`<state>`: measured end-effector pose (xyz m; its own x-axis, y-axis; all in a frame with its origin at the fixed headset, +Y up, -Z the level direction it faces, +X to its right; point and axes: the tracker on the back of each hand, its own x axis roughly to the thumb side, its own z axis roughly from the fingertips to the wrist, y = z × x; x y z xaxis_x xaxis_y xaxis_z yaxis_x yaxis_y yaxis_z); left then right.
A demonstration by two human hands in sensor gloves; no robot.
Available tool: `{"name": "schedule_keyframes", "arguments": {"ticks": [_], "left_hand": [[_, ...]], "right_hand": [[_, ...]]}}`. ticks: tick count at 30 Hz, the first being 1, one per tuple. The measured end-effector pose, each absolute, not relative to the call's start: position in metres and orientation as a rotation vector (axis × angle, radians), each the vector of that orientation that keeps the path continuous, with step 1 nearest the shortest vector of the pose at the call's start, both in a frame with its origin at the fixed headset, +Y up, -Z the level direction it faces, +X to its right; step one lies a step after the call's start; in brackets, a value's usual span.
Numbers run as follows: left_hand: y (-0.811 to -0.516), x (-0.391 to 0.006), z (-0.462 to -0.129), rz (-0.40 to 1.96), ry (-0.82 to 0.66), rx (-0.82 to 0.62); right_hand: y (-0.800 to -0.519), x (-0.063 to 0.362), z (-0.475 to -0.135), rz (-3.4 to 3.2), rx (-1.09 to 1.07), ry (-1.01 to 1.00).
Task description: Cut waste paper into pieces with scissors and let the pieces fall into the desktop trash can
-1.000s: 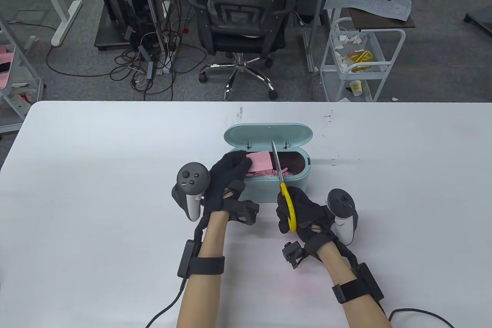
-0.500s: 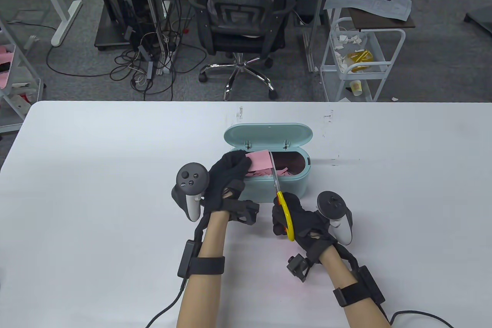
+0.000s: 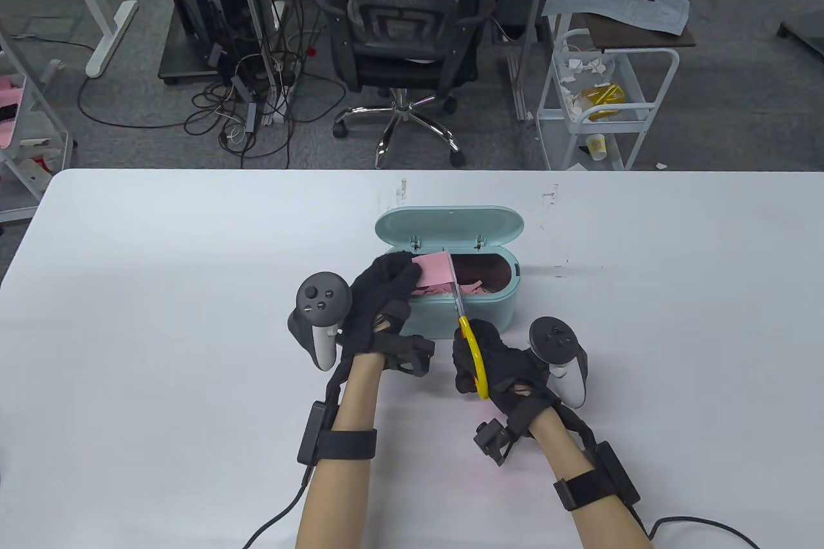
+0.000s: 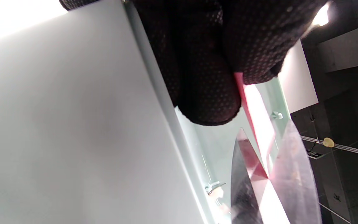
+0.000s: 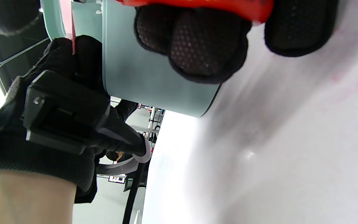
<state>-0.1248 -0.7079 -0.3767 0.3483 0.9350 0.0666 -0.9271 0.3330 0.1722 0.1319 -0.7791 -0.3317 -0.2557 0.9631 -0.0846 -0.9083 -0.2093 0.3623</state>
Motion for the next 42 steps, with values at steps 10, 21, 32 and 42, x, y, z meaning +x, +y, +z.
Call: {"name": "schedule_keyframes", "arguments": {"ticks": [10,21,32,42], "left_hand": [[-0.708,-0.125,-0.377,1.221,0.042,0.189],[-0.708,-0.125,-0.378,1.210,0.022,0.181],[-0.708,-0.126,-0.378,1.206,0.023,0.181],[-0.708,-0.125,-0.378,1.208,0.023,0.180]], "right_hand": [[-0.777,0.138,-0.334,1.809,0.160,0.329],[-0.770,0.135,-0.338,1.779,0.191,0.434],[-0.769,0.137,-0.339,1.813,0.139,0.350],[-0.768,0.140,-0.340,1.829,0.112,0.262]]}}
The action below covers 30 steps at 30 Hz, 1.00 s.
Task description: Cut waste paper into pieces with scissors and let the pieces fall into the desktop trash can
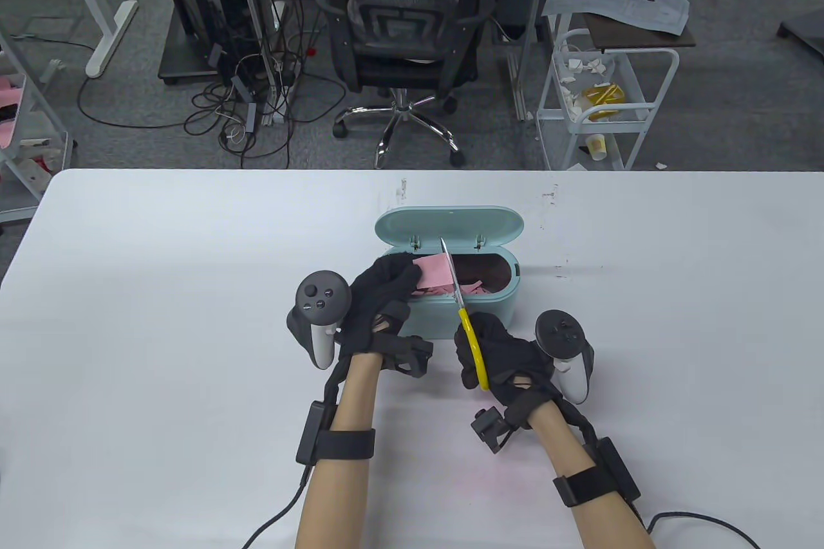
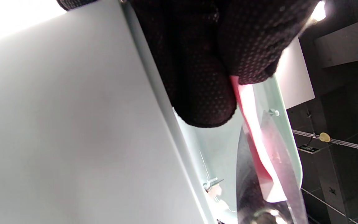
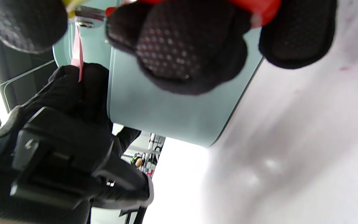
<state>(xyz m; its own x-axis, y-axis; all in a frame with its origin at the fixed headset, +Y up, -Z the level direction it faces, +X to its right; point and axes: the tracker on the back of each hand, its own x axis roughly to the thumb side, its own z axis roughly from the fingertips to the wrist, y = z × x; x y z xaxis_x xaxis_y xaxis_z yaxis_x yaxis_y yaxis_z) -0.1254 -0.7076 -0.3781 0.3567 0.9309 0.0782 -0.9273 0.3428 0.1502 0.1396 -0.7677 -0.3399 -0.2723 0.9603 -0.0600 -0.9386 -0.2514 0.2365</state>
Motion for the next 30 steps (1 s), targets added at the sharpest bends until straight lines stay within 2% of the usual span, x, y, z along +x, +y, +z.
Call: {"name": "schedule_keyframes", "arguments": {"ticks": [7,13,17,30], "left_hand": [[-0.708,-0.126,-0.378,1.219,0.026,0.180],[-0.709,-0.126,-0.378,1.225,0.034,0.184],[-0.709,-0.126,-0.378,1.228,0.039,0.186],[-0.709,-0.126,-0.377,1.223,0.041,0.189]], "right_hand": [[-0.769,0.145,-0.338,1.805,0.078,0.206],[-0.777,0.141,-0.333,1.767,0.198,0.431],[-0.779,0.136,-0.330,1.830,0.249,0.498],[-0.777,0.128,-0.332,1.816,0.215,0.425]]}}
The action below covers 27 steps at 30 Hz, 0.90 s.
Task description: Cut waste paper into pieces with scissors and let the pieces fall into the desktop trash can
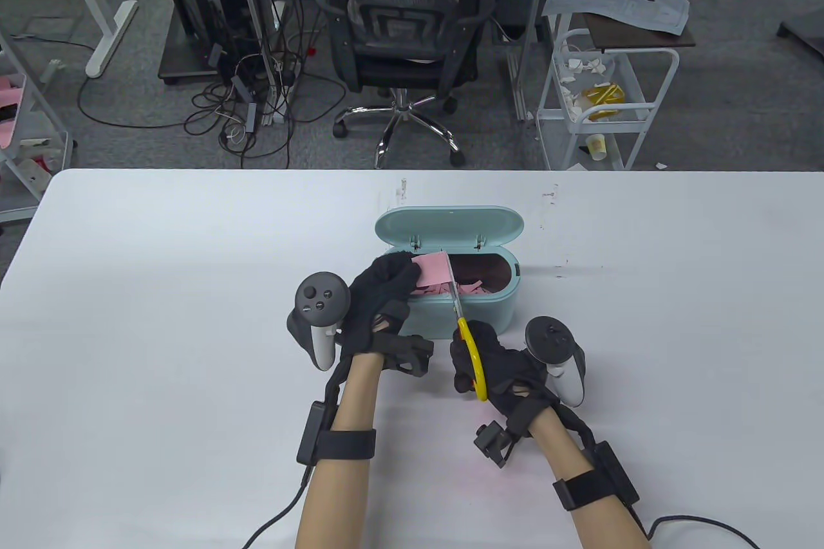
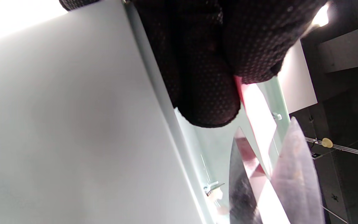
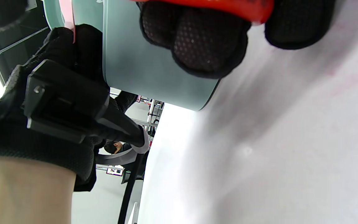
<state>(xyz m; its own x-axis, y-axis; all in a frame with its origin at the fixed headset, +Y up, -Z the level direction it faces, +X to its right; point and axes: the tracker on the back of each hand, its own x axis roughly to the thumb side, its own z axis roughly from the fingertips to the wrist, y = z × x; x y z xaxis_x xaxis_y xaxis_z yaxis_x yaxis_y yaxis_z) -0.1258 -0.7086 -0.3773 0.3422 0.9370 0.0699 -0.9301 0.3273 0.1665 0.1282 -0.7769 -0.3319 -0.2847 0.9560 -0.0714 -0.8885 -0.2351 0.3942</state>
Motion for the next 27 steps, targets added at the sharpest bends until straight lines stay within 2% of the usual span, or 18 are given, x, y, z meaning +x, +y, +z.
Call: {"name": "schedule_keyframes", "arguments": {"ticks": [20,27], "left_hand": [[-0.7088,-0.1252,-0.3773,1.220,0.036,0.186],[-0.7088,-0.1254,-0.3777,1.218,0.033,0.184]], "right_hand": [[-0.7733,0.1330,-0.3341,1.820,0.156,0.316],[-0.7728,0.1320,-0.3341,1.809,0.166,0.340]]}}
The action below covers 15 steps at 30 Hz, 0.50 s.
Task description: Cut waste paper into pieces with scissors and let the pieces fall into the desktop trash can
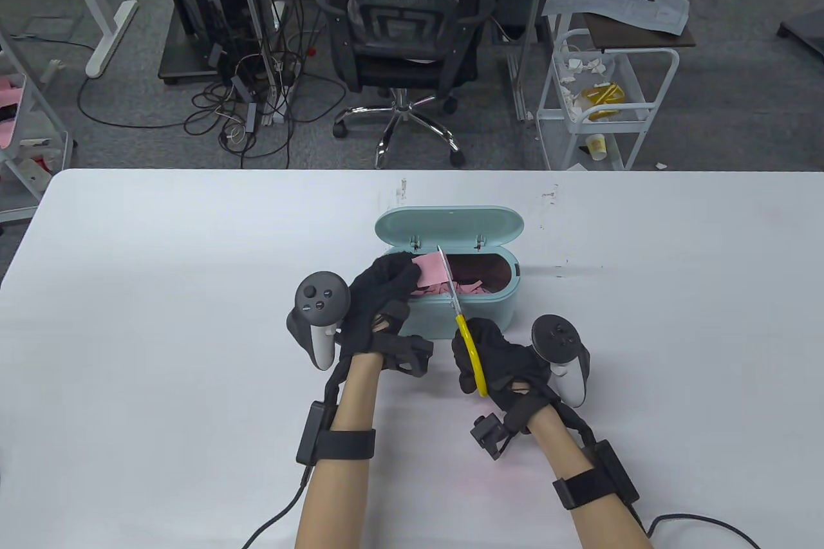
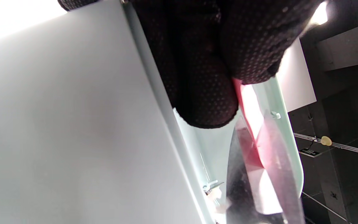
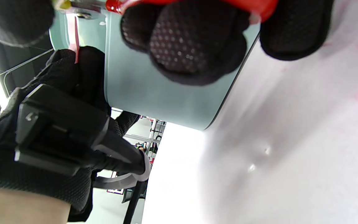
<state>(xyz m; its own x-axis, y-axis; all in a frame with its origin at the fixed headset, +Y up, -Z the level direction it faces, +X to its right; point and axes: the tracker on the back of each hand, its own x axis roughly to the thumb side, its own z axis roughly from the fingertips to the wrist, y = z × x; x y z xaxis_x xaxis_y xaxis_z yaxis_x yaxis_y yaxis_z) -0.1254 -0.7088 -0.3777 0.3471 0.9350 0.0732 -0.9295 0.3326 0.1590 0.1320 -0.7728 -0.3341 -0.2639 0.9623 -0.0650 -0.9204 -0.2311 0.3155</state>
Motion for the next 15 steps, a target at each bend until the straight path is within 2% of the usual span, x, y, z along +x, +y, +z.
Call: {"name": "schedule_keyframes", "arguments": {"ticks": [15], "left_hand": [[-0.7078,-0.1259,-0.3789,1.207,0.017,0.170]], "right_hand": [[-0.7626,0.1315,-0.3350,1.860,0.158,0.310]]}}
